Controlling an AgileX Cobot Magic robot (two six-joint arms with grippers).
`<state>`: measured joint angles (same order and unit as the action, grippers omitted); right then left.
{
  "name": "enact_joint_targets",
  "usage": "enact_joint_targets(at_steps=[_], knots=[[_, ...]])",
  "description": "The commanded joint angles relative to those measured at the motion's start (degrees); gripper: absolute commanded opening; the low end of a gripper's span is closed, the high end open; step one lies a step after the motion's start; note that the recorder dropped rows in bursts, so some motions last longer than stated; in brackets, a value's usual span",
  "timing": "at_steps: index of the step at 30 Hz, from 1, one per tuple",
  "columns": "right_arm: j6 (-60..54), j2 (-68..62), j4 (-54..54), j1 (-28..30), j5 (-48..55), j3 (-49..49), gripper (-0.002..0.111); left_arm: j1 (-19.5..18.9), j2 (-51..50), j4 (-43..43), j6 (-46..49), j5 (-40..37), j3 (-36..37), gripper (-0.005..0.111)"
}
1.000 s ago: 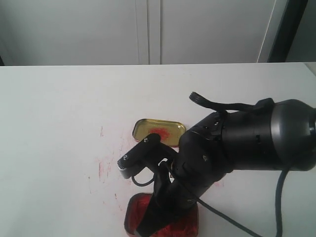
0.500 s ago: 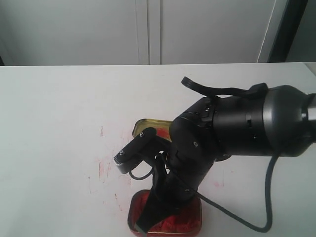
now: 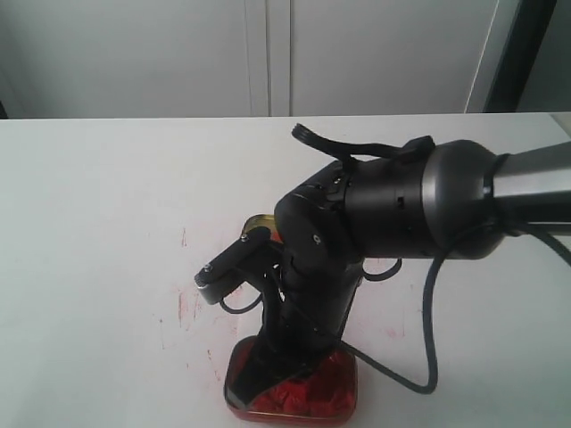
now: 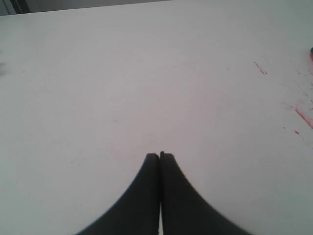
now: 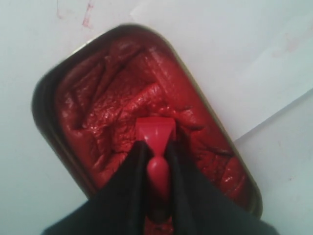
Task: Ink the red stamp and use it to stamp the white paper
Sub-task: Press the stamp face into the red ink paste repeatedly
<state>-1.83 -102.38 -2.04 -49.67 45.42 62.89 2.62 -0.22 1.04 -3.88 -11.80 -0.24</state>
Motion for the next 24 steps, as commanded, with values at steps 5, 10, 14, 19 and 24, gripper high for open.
enact_joint_targets(at_steps=[5, 10, 14, 19, 24], knots=[[0.61, -2.3, 0.53, -0.14, 3.36, 1.21, 0.0, -0.25, 0.22, -0.11, -0.14, 0.22, 0.24, 0.0], [0.61, -2.75, 0.53, -0.14, 3.56, 1.21, 0.0, -0.25, 0.22, -0.11, -0.14, 0.22, 0.24, 0.0], [0.61, -2.76, 0.63, -0.14, 4.77, 1.33, 0.0, -0.25, 0.22, -0.11, -0.14, 0.22, 0.24, 0.0], [0.61, -2.76, 0.94, -0.14, 6.97, 4.06, 0.0, -0.25, 0.22, -0.11, -0.14, 0.22, 0.24, 0.0], [0.61, -2.98, 1.64, -0.14, 8.87, 6.18, 0.0, -0.25, 0.22, -0.11, -0.14, 0.22, 0.24, 0.0]])
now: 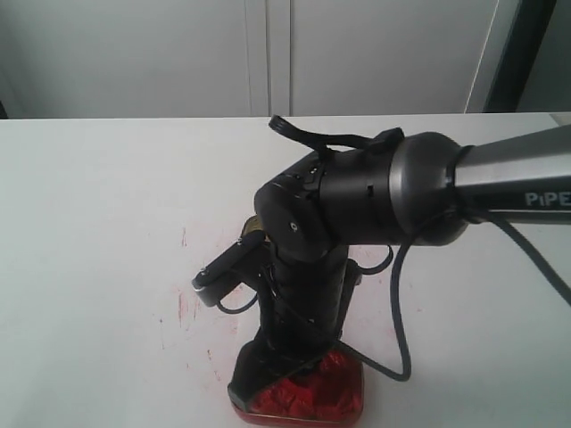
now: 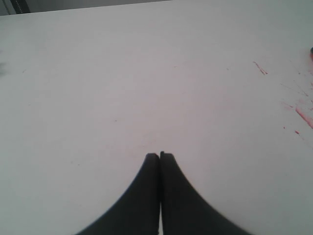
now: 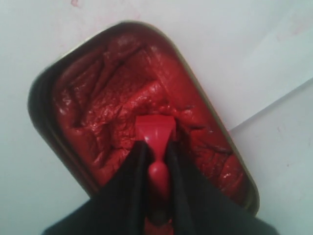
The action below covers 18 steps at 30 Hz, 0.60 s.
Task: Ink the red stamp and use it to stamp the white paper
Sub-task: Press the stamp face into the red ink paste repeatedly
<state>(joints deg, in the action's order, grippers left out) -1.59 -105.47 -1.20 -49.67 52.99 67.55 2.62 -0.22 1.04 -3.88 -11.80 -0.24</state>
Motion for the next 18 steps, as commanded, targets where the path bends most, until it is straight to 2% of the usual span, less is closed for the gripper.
enact_joint_targets(at_steps=[1, 18], knots=[[0.37, -0.01, 0.81, -0.14, 1.45, 1.62, 0.0, -0.25, 0.22, -0.11, -0.14, 0.22, 0.24, 0.0], [0.37, -4.77, 1.2, -0.14, 6.94, 4.06, 0.0, -0.25, 0.22, -0.11, -0.14, 0.22, 0.24, 0.0]])
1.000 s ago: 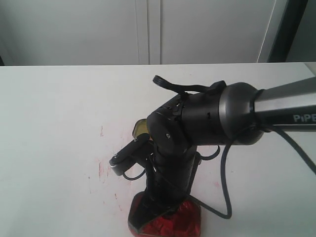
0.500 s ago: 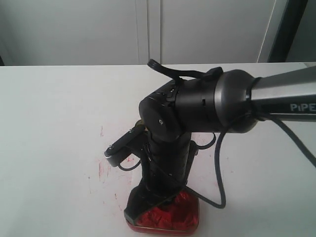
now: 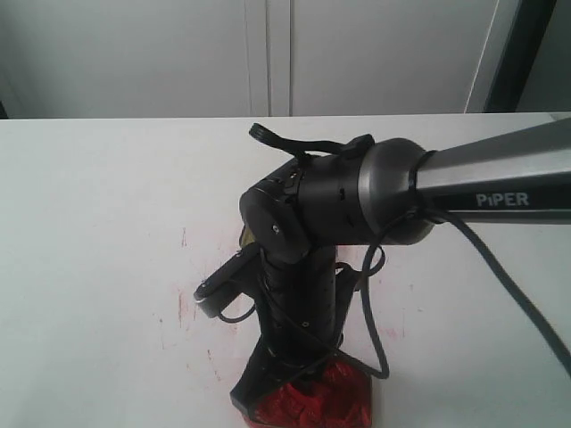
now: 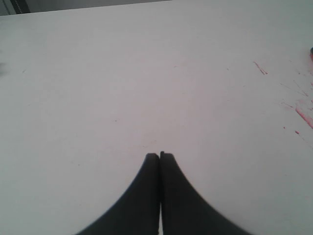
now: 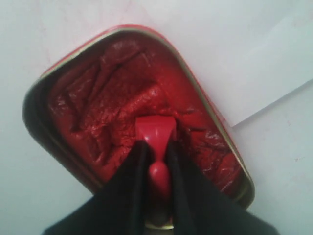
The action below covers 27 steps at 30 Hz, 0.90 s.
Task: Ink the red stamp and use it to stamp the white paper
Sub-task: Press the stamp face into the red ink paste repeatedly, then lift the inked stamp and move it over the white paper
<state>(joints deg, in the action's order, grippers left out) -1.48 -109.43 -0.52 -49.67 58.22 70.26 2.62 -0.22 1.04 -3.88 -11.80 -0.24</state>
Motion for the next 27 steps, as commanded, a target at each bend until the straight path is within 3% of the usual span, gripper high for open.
enact_joint_targets(at_steps=[1, 27], knots=[[0.26, -0.82, 0.52, -0.14, 1.72, 1.51, 0.0, -0.25, 0.22, -0.11, -0.14, 0.22, 0.24, 0.0], [0.05, -0.95, 1.18, -0.14, 7.37, 5.95, 0.0, -0.25, 0.22, -0.11, -0.14, 0.22, 0.24, 0.0]])
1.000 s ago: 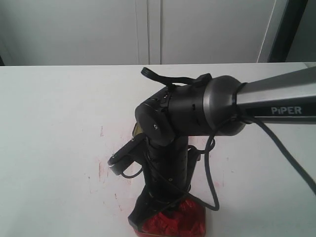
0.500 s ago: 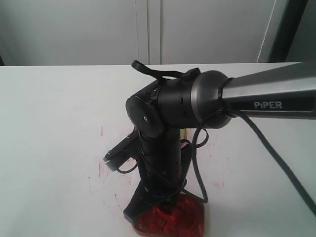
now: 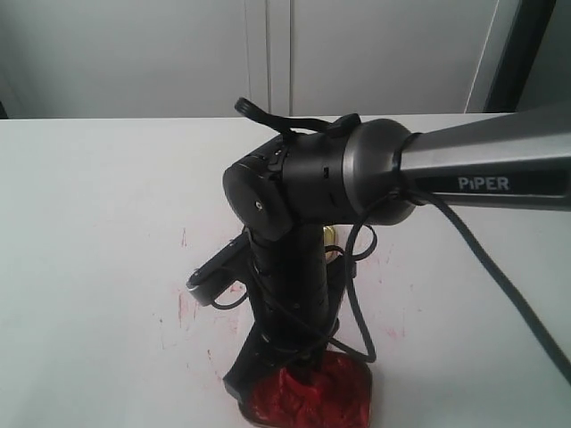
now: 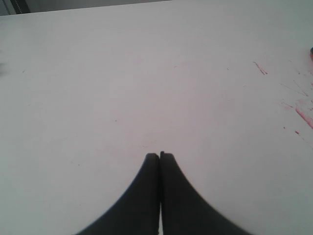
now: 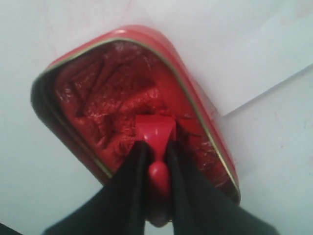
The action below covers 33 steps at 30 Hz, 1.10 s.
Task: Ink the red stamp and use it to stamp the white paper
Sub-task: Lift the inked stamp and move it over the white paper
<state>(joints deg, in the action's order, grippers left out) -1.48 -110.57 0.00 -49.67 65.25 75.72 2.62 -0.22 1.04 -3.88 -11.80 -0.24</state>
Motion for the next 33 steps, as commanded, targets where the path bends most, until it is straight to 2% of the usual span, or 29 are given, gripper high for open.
enact_joint_targets(at_steps=[1, 16, 22, 33], knots=[[0.05, 0.2, 0.66, -0.14, 0.34, 0.49, 0.0, -0.25, 0.22, -0.11, -0.14, 0.22, 0.24, 0.0], [0.17, 0.85, -1.11, -0.14, -1.91, 0.64, 0.0, -0.25, 0.22, -0.11, -0.14, 0.22, 0.24, 0.0], [0.17, 2.69, -1.0, 0.23, -4.36, 3.62, 0.0, -0.25, 0.22, -0.11, -0.14, 0.22, 0.24, 0.0], [1.48, 2.82, -0.99, 4.15, -12.57, 4.14, 0.0, -0.25, 0.22, -0.11, -0.14, 0.22, 0.24, 0.0]])
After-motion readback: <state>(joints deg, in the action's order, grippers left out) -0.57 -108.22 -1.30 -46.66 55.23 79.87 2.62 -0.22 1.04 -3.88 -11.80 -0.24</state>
